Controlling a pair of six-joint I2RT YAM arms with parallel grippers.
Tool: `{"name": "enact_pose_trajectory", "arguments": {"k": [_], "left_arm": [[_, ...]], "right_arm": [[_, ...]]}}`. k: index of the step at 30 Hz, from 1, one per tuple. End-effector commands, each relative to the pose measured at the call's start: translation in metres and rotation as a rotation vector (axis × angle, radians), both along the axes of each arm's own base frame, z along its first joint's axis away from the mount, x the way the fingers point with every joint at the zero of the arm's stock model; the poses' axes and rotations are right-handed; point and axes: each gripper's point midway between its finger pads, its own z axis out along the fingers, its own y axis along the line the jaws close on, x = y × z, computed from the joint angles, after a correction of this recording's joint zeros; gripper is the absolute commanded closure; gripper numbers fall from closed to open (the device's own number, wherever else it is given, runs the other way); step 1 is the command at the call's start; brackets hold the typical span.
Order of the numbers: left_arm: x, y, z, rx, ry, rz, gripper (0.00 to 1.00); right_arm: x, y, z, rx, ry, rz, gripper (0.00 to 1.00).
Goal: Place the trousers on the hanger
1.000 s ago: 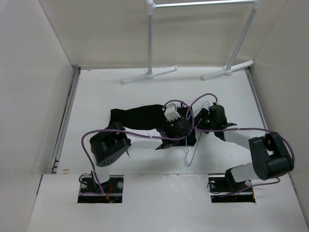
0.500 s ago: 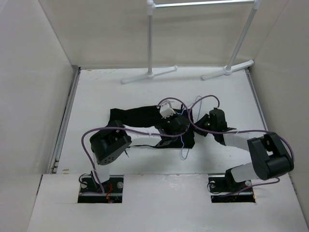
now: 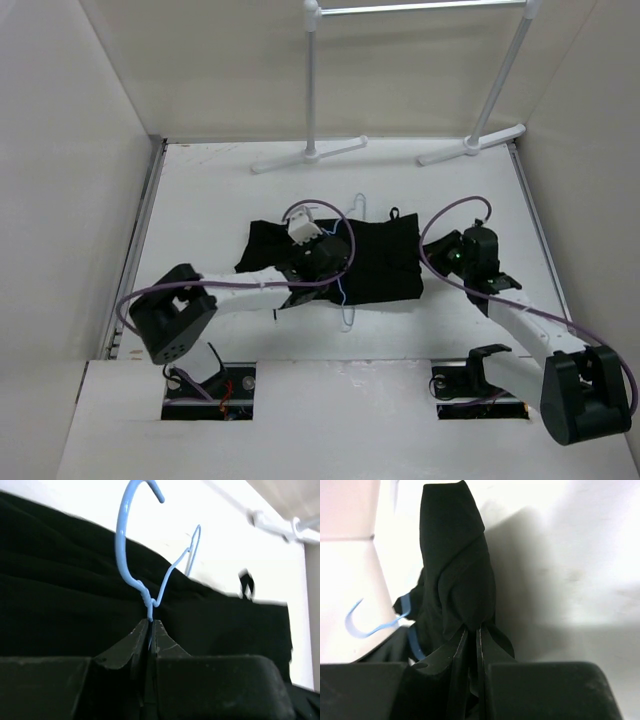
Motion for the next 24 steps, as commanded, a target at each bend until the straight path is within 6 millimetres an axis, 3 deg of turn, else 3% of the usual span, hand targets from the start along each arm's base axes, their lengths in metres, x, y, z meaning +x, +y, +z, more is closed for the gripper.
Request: {"name": "enact_pose_trajectory", "arguments": {"k": [1,3,5,8,14,19,24], "left_arm": [[0.007,0.050,0.028,0.041,-0.057,0.081,1.00],[0.007,0.066,0.036,0.056,-0.069,0.093,1.00],[0.006,0.071,0.045,0.060,-0.083,0.080,1.00],[0.003,0.062,0.053,0.048,-0.096,0.042,1.00],[-0.002,0.031,0.050,0.062,-0.098,-0.050,1.00],[-0.005,0.031,0.048,0.244,-0.127,-0.112,1.00],[-0.015,0.023,0.043,0.310,-0.129,-0.228,1.00]], "right_arm": [[-0.006,-0.016,-0.005,-0.030,0.011,-0.045,0.89],[-0.008,-0.023,-0.011,-0.043,0.025,-0.064,0.89],[-0.010,-0.026,-0.020,-0.057,0.049,-0.063,0.87],[-0.011,-0.025,-0.032,-0.076,0.084,-0.051,0.84],[-0.007,-0.023,-0.043,-0.125,0.101,-0.037,0.83],[0.005,-0.052,-0.041,-0.188,0.114,-0.105,0.88],[0.019,-0.056,-0.037,-0.215,0.108,-0.103,0.86]]}}
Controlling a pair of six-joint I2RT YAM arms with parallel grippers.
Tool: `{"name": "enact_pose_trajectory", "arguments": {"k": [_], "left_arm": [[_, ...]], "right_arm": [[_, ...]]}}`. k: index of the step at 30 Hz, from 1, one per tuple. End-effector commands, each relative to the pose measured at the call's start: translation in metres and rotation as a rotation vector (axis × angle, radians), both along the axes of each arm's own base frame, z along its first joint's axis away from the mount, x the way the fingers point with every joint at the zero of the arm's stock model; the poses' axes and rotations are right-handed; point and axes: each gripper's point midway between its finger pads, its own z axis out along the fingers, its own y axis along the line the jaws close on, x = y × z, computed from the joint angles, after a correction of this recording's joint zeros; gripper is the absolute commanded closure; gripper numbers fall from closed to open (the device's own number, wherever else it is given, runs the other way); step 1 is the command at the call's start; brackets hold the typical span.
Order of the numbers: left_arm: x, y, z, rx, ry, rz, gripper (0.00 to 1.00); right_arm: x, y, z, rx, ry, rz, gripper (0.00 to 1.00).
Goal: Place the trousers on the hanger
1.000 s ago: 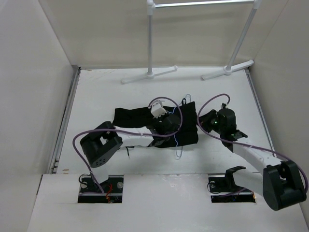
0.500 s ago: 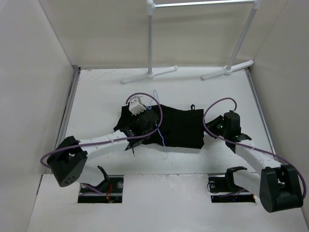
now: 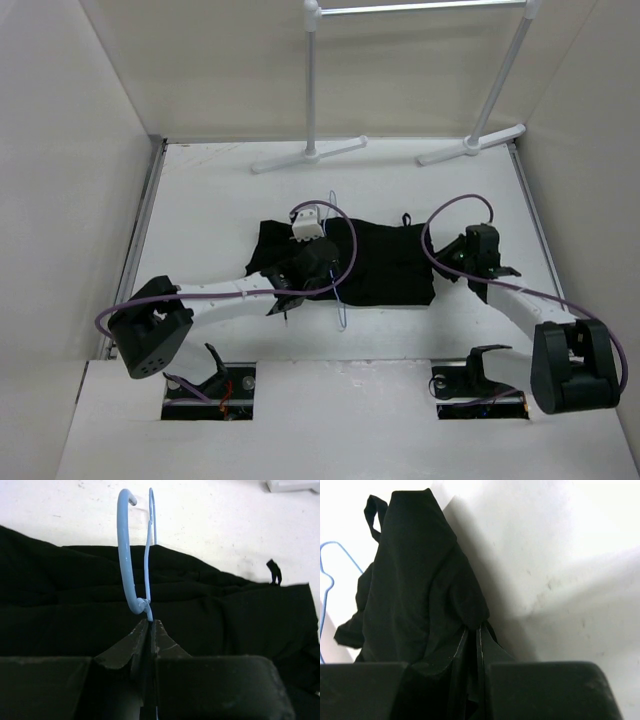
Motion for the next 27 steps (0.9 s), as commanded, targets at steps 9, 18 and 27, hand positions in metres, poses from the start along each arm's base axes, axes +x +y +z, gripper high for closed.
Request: {"name": "enact_pose_trajectory", "arguments": {"k": [9,18,27], "left_arm": [[-0.004,-0.033,0.070,0.026,-0.109,-0.148,0.99],[-0.005,-0.056,0.180,-0.051,-0.160,-0.193,1.00],[-0.026,-0.076,0.288,-0.111,-0.182,-0.304,1.00]], "right_arm": [[0.022,-0.002,0.060,-0.085,-0.165,0.039,0.28],[-0.051,0.070,0.201,0.014,-0.495,0.366,0.55],[-0.110,0.131,0.323,0.160,-0.780,0.629,0.30]]}}
